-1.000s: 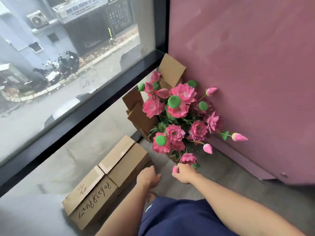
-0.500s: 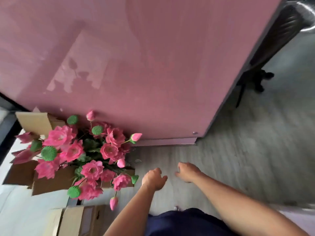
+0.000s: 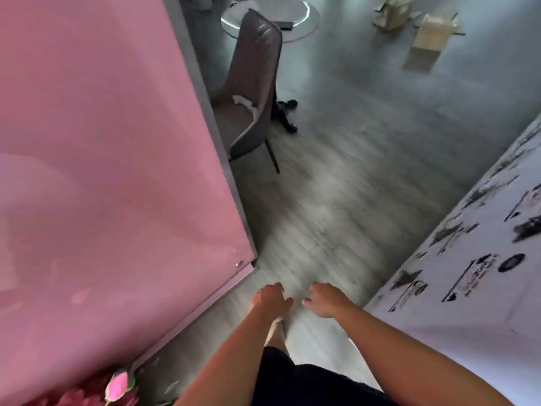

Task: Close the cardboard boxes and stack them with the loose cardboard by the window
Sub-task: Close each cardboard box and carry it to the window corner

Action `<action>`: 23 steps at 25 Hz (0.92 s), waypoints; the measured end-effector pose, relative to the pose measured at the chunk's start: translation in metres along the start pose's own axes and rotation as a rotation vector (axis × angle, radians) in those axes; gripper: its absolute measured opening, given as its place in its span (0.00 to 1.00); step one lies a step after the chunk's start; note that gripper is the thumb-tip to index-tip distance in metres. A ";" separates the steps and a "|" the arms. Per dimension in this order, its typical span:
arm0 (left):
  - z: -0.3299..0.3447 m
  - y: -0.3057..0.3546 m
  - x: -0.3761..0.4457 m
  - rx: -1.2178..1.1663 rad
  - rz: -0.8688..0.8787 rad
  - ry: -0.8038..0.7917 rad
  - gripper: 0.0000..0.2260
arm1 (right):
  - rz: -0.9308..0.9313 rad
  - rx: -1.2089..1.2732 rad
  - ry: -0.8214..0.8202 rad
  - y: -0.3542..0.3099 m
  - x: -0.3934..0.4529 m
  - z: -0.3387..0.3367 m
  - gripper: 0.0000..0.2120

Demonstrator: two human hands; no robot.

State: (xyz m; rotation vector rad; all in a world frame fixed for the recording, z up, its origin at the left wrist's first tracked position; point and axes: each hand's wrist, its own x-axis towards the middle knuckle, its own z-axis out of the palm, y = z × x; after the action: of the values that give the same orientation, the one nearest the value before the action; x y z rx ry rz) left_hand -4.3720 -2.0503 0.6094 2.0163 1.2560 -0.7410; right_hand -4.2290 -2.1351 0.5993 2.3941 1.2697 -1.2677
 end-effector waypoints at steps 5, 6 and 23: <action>-0.080 0.046 0.080 0.092 0.142 -0.030 0.24 | 0.122 0.110 0.016 0.002 0.052 -0.084 0.25; -0.097 0.055 0.097 0.130 0.160 -0.036 0.24 | 0.136 0.128 0.037 0.002 0.065 -0.102 0.26; -0.333 0.277 0.349 0.133 0.139 -0.001 0.20 | 0.126 0.149 0.061 0.119 0.296 -0.406 0.26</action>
State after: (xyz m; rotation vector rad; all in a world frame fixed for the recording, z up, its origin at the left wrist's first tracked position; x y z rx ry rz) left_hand -3.9425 -1.6969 0.6249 2.1850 1.0785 -0.7761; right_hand -3.8088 -1.8356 0.6090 2.5885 1.0544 -1.3045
